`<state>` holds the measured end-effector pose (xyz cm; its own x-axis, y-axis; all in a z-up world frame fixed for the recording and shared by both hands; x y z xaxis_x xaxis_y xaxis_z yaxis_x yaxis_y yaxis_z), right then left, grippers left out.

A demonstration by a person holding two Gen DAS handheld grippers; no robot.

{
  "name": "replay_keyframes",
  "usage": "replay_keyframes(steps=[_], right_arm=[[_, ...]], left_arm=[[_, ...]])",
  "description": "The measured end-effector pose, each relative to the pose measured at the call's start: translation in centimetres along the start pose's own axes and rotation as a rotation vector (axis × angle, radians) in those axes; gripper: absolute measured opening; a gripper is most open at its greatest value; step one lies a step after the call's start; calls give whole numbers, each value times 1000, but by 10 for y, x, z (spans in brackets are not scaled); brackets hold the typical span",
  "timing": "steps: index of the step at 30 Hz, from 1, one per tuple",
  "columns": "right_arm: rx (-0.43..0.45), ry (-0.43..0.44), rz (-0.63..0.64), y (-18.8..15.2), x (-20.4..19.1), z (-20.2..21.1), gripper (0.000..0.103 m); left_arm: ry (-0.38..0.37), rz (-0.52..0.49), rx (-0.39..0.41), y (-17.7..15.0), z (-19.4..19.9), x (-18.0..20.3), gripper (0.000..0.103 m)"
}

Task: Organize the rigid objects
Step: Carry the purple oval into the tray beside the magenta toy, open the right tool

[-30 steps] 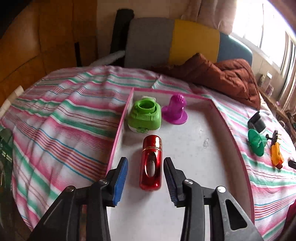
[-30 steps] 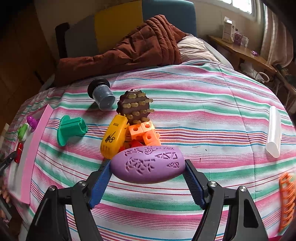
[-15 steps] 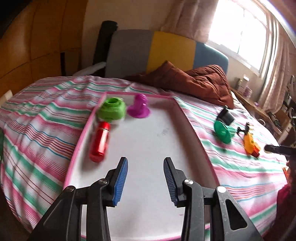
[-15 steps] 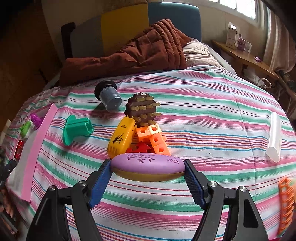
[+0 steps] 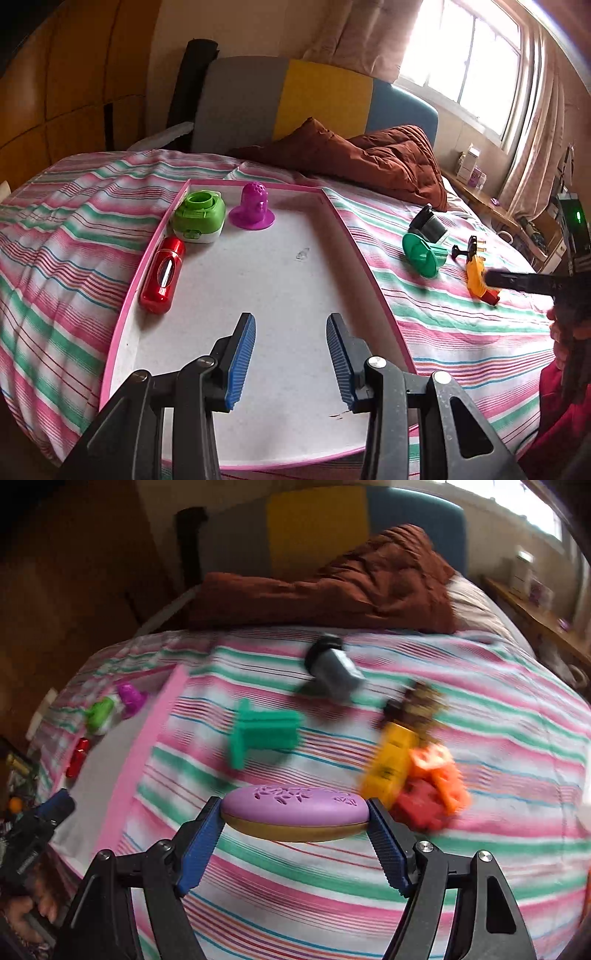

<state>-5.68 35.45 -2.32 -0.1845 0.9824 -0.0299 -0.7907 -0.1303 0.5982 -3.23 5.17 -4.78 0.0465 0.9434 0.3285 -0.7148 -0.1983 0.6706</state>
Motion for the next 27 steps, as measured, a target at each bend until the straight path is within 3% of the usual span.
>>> replay_keyframes(steps=[6,12,18,27], right_arm=[[6,71,204,52,-94,-28,77],[-12,79,342,89,-158,-67,77],[-58,8,464,113,-185,-110,77],[-66,-76,525,134,-187,-137,78]], left_arm=[[10,28,-3,4,0,-7,40],[21,67,-18,8,-2,-17,40],[27,109,-16,13,-1,-27,40],[30,155,-15,16,-3,-37,40]])
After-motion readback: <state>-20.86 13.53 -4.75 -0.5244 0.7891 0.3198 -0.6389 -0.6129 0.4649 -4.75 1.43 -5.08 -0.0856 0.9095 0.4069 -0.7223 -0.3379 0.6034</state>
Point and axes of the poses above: each gripper's, at about its wrist camera, not at the fingertips, and z roughly against the way its jaws point, x to its right, y to its top, the point moved 2 cm from there along -z, roughly the way its jaws point, and after that the axes turned 11 degrees about z, right-handed, at the moved point
